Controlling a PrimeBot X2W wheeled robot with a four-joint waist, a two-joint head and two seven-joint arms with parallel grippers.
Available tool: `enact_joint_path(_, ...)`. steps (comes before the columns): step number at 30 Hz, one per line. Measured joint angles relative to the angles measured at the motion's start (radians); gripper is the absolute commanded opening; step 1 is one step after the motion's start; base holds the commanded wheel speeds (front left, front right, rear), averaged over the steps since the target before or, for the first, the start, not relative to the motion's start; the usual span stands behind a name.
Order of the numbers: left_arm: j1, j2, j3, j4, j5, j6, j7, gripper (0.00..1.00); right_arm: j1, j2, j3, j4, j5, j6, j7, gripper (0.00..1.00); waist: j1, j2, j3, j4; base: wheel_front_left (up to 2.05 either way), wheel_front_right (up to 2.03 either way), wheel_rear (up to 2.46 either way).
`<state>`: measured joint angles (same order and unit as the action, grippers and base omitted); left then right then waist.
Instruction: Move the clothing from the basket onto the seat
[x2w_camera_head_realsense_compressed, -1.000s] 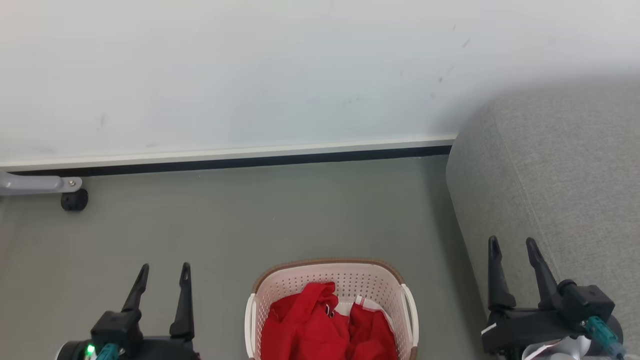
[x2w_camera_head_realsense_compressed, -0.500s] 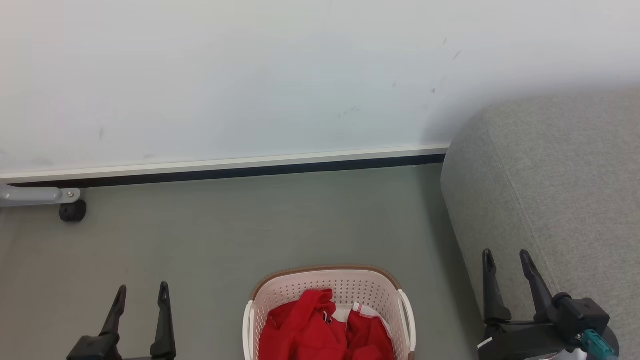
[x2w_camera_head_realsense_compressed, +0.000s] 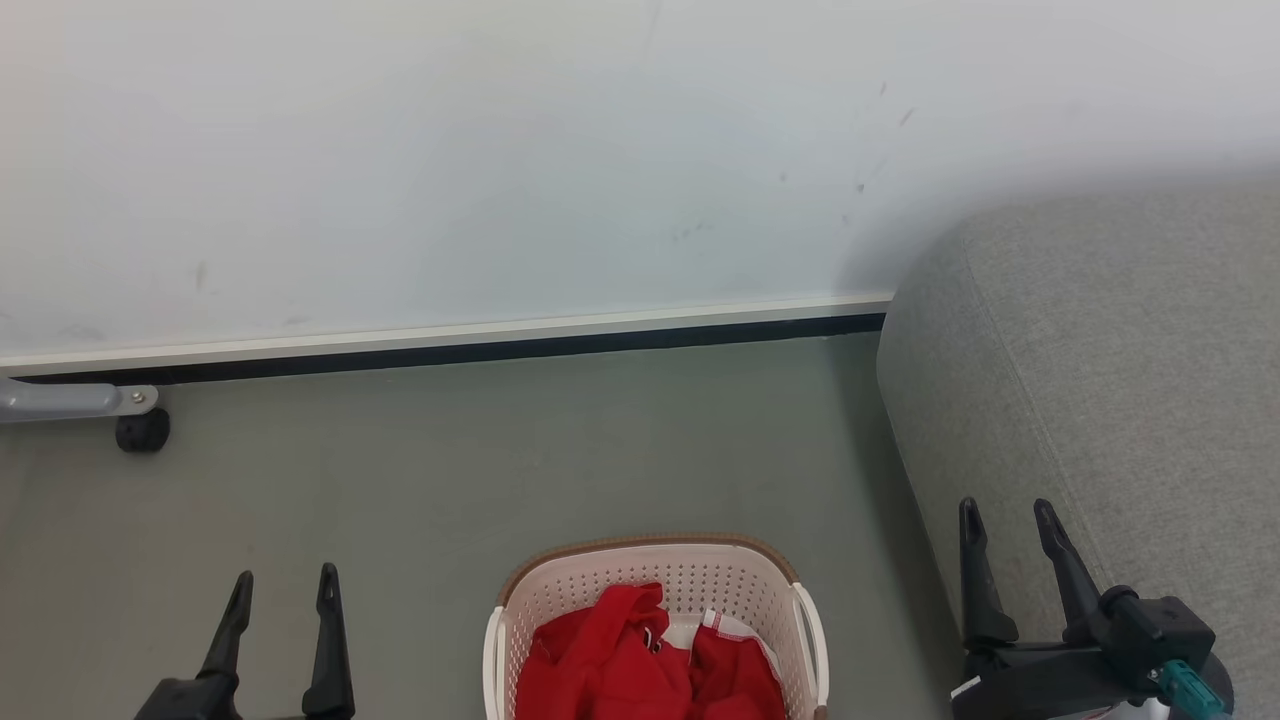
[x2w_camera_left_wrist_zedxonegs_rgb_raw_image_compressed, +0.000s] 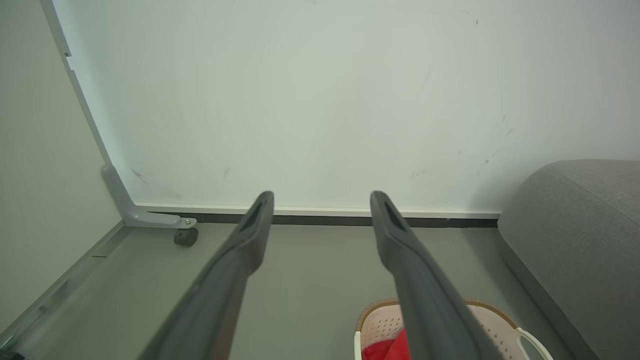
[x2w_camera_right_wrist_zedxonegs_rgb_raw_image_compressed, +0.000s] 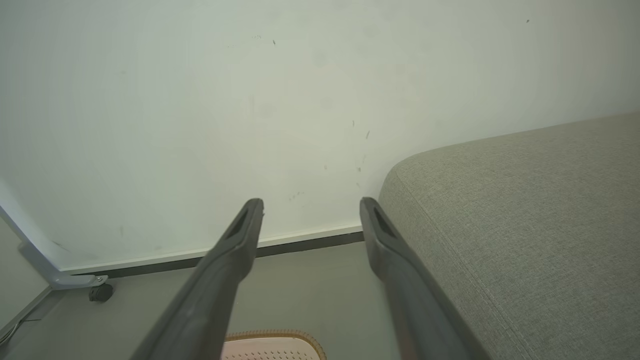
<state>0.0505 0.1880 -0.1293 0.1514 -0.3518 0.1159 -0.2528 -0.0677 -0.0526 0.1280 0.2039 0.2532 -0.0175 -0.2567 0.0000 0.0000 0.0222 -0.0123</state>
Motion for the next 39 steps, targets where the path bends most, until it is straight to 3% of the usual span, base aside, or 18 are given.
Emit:
enact_joint_path(23, 0.001, 0.002, -0.014, -0.039, 0.039, 0.006, 0.005, 1.0, 0.0, 0.0, 0.003, -0.053, 0.001, 0.0, 0.0, 1.0, 0.0, 0.0, 0.082, -0.01, 0.0, 0.0, 0.0)
enact_joint_path(39, -0.24, -0.021, -0.205, 0.057, 0.139, -0.065, 0.117, 1.0, -0.158, -0.016, -0.021, -0.126, 0.002, 0.0, 0.001, 1.0, 0.0002, 0.0001, 0.3, -0.036, 0.0, 0.0, 0.0)
